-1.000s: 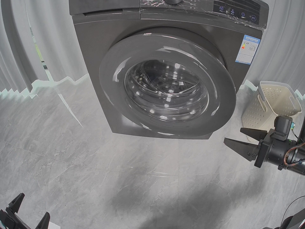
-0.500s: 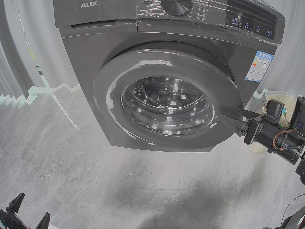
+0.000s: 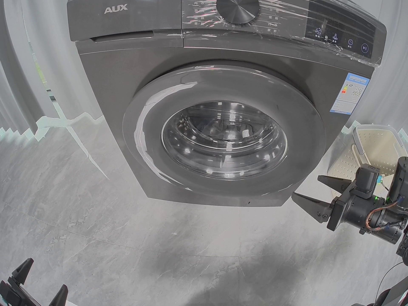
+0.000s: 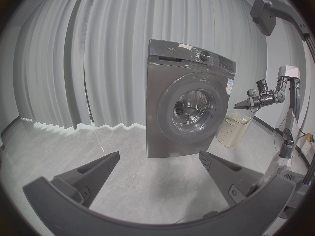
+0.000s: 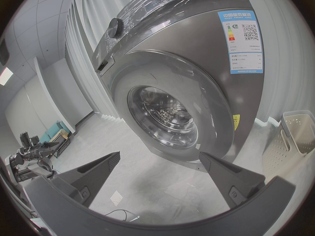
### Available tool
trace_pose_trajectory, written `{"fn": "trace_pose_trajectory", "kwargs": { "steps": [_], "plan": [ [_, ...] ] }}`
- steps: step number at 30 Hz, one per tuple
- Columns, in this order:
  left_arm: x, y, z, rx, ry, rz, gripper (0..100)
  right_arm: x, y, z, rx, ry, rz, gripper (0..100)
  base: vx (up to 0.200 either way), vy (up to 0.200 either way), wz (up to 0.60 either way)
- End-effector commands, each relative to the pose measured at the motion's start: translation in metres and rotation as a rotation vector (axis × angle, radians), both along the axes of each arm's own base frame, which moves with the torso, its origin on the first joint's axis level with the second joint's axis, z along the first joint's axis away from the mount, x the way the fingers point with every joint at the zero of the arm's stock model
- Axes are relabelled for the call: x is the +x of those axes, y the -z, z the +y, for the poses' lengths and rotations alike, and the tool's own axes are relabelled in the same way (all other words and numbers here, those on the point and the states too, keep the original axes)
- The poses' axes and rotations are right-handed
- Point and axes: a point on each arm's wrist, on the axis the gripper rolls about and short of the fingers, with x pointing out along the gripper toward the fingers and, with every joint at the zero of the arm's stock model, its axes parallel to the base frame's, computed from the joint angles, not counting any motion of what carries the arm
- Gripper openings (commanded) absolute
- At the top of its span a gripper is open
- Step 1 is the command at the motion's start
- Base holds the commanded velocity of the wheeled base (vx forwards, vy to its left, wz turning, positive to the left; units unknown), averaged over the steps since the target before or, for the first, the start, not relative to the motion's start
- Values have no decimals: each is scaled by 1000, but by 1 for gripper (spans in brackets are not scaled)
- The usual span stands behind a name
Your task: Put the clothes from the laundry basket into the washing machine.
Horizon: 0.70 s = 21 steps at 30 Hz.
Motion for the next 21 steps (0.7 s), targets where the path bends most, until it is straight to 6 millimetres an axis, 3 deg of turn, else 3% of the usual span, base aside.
{"fn": "trace_pose_trajectory", "kwargs": {
  "steps": [1, 5, 17, 21],
  "plan": [
    [-1, 0, 0, 4, 0, -17, 100, -4, -6, 1, 22, -14, -26, 100, 200, 0, 0],
    [-1, 0, 0, -8, 2, -14, 100, 3, -10, 4, 44, -11, -59, 100, 200, 0, 0],
    [-1, 0, 0, -11, 5, -14, 100, 7, -12, 8, 62, -17, -90, 100, 0, 0, 0],
    [-1, 0, 0, -8, 5, -14, 100, 15, -17, 9, 80, 1, -118, 100, 200, 0, 0]
  ]
}}
